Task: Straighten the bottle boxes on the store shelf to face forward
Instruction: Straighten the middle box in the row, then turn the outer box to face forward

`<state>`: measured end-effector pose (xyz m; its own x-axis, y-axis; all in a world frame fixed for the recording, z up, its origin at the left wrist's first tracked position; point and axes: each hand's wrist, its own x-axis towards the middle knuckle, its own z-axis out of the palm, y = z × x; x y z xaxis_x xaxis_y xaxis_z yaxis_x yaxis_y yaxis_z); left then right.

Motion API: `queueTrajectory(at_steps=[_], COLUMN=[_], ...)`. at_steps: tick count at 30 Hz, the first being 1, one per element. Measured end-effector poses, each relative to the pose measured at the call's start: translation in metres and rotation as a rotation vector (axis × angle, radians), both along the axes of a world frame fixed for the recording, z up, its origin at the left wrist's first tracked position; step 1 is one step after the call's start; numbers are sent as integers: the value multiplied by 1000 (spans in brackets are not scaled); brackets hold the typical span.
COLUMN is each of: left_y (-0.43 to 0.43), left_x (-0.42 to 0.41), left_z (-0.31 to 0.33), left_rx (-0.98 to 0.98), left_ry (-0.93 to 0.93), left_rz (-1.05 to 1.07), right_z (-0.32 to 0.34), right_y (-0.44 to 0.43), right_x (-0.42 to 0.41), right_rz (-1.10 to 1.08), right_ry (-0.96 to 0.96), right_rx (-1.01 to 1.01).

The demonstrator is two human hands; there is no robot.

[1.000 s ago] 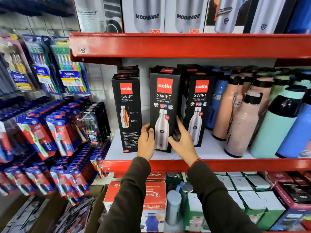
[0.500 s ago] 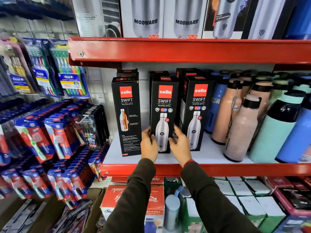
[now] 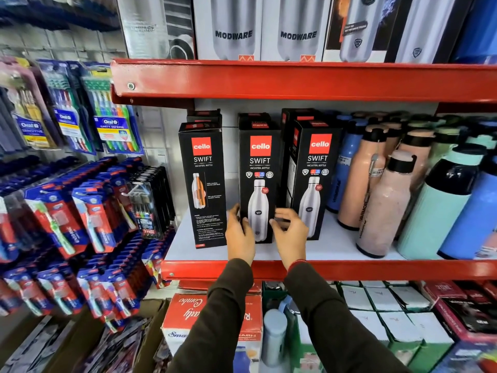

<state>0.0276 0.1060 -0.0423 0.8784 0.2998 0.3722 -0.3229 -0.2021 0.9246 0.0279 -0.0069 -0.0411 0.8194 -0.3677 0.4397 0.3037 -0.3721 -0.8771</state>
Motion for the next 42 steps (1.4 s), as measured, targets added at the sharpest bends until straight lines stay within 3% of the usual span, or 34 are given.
queueTrajectory(at_steps=[6, 11, 15, 18, 21, 23, 32, 42], left_y=[15, 39, 68, 89, 105, 112, 132, 149], left_x=[-23, -32, -26, -17, -10, -12, -28, -26], left_z=[-1, 6, 9, 7, 7, 8, 1, 3], left_rx=[-38, 38, -21, -138, -336, -365, -431, -341], left_ry=[-182, -380, -242, -80, 49, 82, -62, -184], left_rz=[54, 291, 333, 100, -169, -229, -40, 60], right_z=[-3, 1, 3, 6, 9, 10, 15, 24], right_y=[15, 49, 82, 104, 116, 119, 124, 128], right_x=[-18, -29, -28, -23, -18, -16, -15, -20], right_rz=[-12, 159, 330, 398, 389, 366, 275, 192], right_ry=[-100, -128, -15, 99, 105, 93, 22, 1], right_rx=[76, 78, -26, -103, -160, -157, -81, -27])
